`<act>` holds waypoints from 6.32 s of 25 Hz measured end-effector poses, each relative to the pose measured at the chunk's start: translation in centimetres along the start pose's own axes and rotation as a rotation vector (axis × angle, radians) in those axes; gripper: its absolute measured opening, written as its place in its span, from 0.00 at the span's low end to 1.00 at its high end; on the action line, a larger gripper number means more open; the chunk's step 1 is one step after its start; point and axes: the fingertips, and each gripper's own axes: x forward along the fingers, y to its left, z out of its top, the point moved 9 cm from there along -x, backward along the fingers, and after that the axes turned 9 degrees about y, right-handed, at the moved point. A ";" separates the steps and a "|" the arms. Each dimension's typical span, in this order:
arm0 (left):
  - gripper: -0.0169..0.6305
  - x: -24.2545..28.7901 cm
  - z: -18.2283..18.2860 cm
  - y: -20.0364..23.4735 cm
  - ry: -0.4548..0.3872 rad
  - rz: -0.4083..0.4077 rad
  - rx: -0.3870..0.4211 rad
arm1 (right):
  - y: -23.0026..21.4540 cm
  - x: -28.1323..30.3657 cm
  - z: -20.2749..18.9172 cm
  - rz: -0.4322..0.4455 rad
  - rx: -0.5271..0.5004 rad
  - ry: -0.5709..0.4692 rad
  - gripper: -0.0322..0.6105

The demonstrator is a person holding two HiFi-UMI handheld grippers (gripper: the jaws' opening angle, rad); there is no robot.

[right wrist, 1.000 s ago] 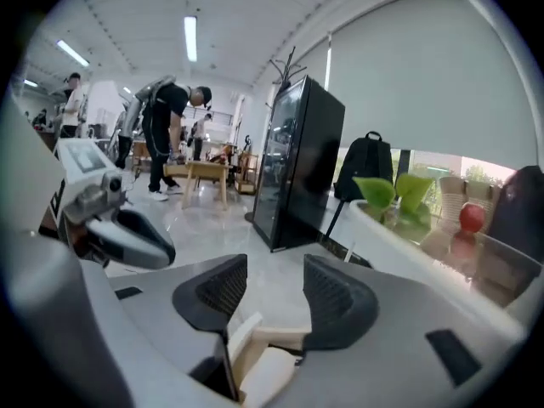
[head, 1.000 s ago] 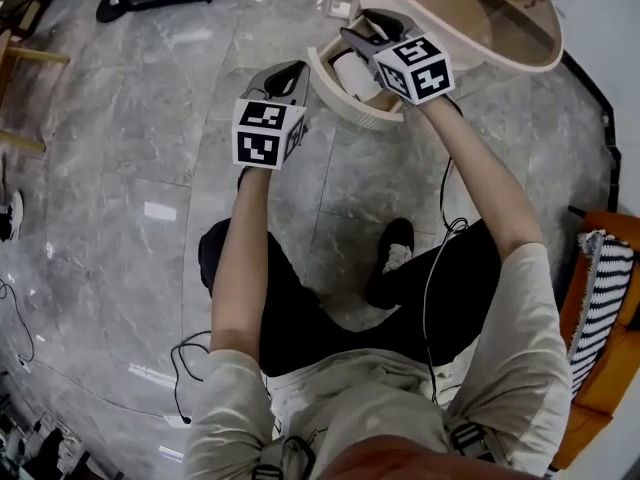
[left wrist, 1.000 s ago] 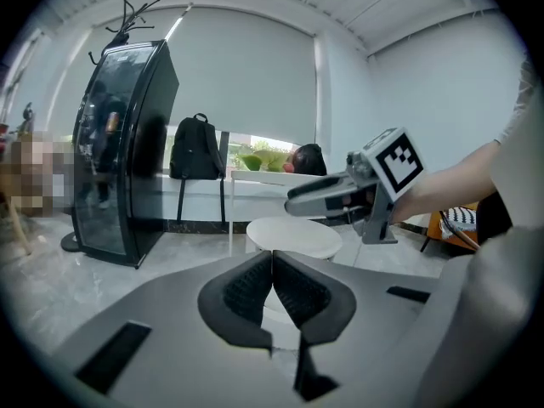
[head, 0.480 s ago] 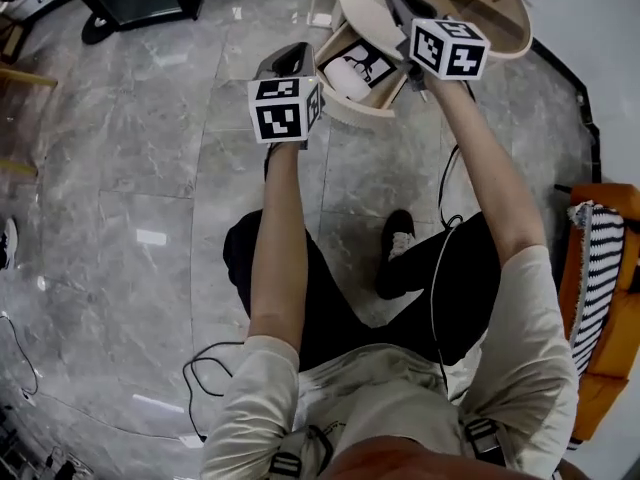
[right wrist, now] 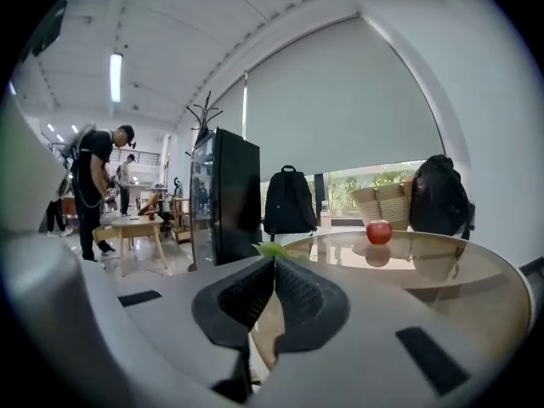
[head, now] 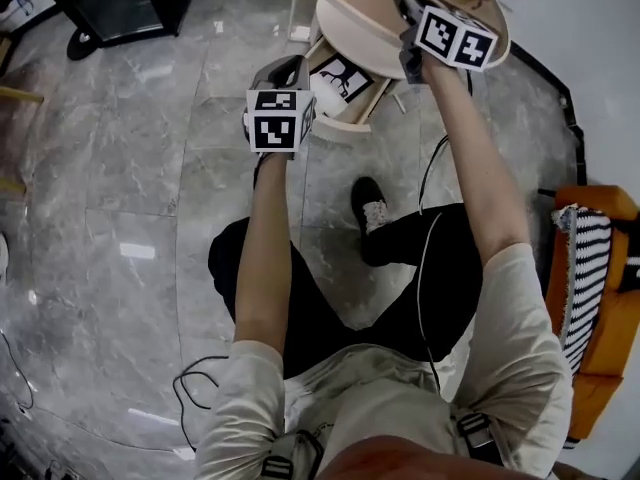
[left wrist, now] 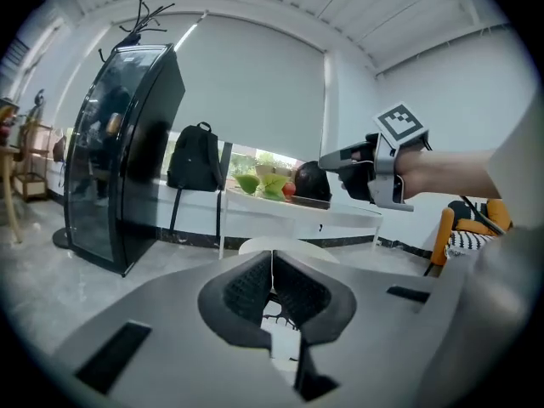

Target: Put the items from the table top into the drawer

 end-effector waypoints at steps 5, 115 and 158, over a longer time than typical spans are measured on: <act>0.06 -0.6 0.1 1.4 0.023 0.050 0.059 | -0.9 4.5 1.1 0.012 -0.096 0.037 0.11; 0.06 8.2 -10.7 0.6 0.186 -0.144 -0.163 | -0.3 3.2 -26.0 -0.017 -0.012 0.486 0.10; 0.06 -9.8 22.6 -8.3 0.576 -0.093 -0.096 | 2.3 -15.8 6.4 0.000 0.147 0.754 0.10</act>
